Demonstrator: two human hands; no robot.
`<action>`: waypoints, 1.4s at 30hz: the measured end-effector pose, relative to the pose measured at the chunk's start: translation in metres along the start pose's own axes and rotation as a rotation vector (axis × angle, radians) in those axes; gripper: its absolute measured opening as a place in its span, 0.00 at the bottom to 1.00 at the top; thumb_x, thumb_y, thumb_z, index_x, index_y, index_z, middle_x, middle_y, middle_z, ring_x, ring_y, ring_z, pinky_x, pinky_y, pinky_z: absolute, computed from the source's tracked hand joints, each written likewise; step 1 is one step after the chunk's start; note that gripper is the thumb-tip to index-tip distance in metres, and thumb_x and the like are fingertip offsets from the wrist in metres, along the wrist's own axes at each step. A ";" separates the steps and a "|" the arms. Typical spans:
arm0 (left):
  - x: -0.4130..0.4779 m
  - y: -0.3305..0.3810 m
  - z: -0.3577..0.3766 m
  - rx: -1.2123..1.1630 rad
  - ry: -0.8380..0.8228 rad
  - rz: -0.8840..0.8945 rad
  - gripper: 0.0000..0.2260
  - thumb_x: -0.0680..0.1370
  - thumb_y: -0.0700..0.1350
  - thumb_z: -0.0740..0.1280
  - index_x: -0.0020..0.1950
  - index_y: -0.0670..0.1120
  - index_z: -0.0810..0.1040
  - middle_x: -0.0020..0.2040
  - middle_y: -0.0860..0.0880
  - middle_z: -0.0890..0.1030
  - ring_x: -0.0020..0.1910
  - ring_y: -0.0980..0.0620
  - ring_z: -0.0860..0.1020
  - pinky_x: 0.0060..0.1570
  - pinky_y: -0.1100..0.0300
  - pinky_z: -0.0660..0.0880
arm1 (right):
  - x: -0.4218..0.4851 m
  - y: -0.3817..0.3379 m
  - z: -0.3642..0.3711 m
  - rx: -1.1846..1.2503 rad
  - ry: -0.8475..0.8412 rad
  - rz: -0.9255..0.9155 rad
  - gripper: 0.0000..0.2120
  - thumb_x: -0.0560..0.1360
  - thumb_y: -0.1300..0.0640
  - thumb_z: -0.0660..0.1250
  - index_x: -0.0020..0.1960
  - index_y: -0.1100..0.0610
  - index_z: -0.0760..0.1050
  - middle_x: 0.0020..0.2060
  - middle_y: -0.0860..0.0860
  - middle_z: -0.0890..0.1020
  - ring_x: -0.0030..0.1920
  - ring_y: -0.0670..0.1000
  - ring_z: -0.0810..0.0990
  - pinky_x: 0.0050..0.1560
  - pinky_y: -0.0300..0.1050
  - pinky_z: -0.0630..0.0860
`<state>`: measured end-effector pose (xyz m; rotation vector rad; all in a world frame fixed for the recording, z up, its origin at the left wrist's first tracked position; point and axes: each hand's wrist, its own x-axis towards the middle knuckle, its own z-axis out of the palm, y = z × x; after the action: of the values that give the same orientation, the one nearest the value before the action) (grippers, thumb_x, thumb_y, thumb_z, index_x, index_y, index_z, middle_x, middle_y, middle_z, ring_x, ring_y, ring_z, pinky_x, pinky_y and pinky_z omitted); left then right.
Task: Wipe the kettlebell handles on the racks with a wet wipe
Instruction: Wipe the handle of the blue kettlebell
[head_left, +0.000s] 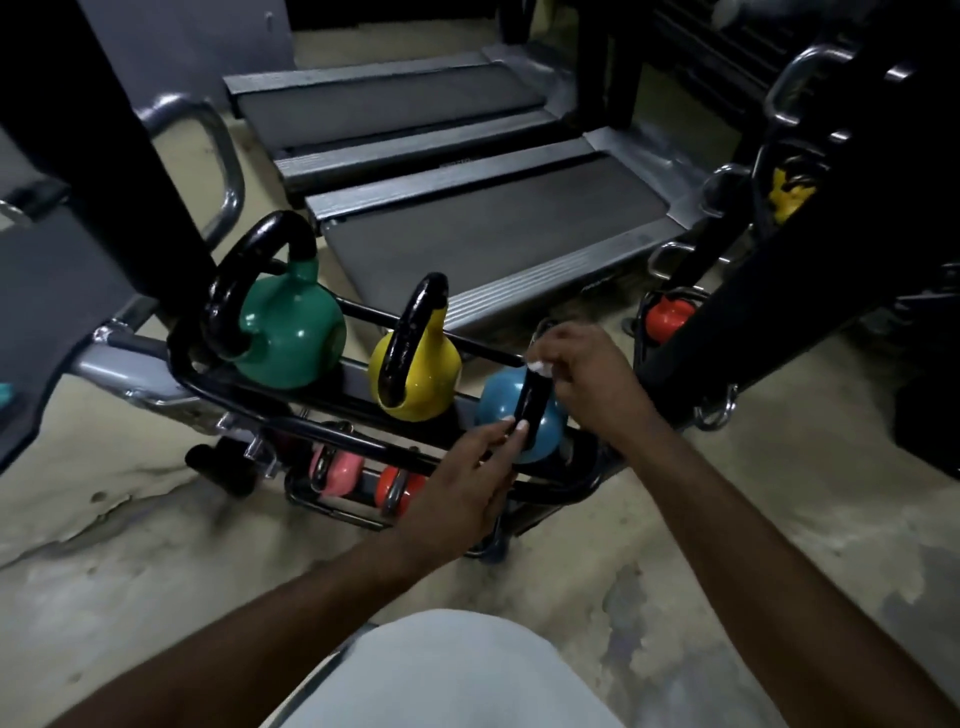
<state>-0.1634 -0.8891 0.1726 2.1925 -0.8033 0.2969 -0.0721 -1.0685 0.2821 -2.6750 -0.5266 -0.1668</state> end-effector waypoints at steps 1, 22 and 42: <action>0.000 -0.001 -0.002 0.009 -0.031 0.012 0.28 0.79 0.37 0.66 0.78 0.42 0.61 0.71 0.38 0.67 0.67 0.46 0.71 0.65 0.57 0.72 | 0.004 -0.005 -0.001 -0.131 -0.159 -0.099 0.13 0.65 0.63 0.67 0.46 0.54 0.85 0.47 0.53 0.83 0.47 0.60 0.81 0.50 0.54 0.77; 0.031 -0.022 -0.016 0.062 -0.013 0.184 0.22 0.81 0.42 0.64 0.74 0.39 0.67 0.76 0.40 0.64 0.75 0.45 0.64 0.70 0.48 0.67 | -0.007 0.005 0.013 0.549 0.223 0.560 0.07 0.73 0.61 0.71 0.48 0.52 0.83 0.42 0.48 0.86 0.46 0.47 0.85 0.53 0.51 0.82; 0.049 -0.032 -0.017 0.092 -0.092 0.227 0.24 0.80 0.42 0.67 0.75 0.45 0.68 0.78 0.45 0.61 0.77 0.51 0.62 0.69 0.53 0.70 | 0.080 0.007 -0.009 -0.436 -0.362 0.056 0.12 0.70 0.63 0.69 0.49 0.50 0.84 0.50 0.53 0.84 0.54 0.55 0.78 0.57 0.48 0.77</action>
<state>-0.1043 -0.8823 0.1874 2.2153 -1.1129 0.3536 0.0038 -1.0512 0.3036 -3.1656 -0.5761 0.2547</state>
